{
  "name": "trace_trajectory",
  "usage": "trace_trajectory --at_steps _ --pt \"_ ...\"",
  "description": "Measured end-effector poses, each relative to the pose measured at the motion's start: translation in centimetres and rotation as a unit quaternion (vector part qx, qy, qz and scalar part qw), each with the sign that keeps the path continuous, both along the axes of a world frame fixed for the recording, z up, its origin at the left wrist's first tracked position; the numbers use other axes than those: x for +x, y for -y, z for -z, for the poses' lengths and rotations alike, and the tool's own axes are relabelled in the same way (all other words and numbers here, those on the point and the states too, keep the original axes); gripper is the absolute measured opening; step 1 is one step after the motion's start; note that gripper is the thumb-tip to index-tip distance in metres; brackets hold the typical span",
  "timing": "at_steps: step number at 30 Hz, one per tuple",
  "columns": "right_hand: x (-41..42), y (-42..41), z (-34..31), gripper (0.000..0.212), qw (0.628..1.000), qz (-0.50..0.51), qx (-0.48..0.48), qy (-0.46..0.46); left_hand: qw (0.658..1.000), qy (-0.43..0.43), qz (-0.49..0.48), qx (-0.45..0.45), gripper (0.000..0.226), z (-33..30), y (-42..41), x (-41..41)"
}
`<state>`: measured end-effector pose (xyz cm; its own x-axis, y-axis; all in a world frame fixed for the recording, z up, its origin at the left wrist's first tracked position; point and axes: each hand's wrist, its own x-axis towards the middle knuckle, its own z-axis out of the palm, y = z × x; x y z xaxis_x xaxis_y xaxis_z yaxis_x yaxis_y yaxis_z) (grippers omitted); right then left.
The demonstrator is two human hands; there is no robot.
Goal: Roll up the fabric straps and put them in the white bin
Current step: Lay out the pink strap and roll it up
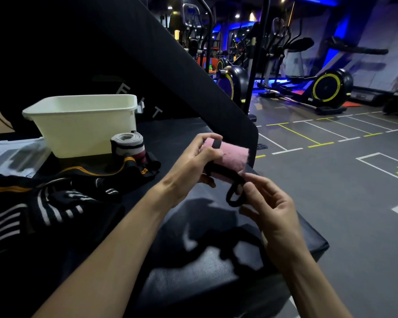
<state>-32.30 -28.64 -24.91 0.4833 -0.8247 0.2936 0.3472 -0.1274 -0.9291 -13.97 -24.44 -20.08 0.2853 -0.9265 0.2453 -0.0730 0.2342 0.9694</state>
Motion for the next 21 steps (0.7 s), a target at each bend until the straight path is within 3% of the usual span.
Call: trace_trajectory --at_steps 6,11,14,18,21 --pt "0.1 -0.02 0.16 0.02 0.999 0.024 -0.028 0.007 0.999 0.002 -0.034 -0.02 0.039 -0.08 -0.07 0.17" --pt "-0.07 0.38 -0.06 0.052 0.998 0.045 0.008 0.038 0.998 0.008 -0.054 -0.02 0.038 0.04 0.02 0.34" --pt "-0.18 0.49 -0.19 0.053 0.998 0.027 0.027 0.04 0.998 0.014 -0.067 -0.017 0.038 0.12 -0.04 0.52" --pt "-0.04 0.16 -0.27 0.025 0.999 0.005 0.049 0.001 0.997 0.02 -0.066 -0.018 0.037 0.15 -0.04 0.5" --pt "-0.09 0.04 -0.28 0.02 0.999 0.013 0.046 -0.003 0.997 0.032 -0.065 -0.027 0.036 0.19 -0.05 0.53"
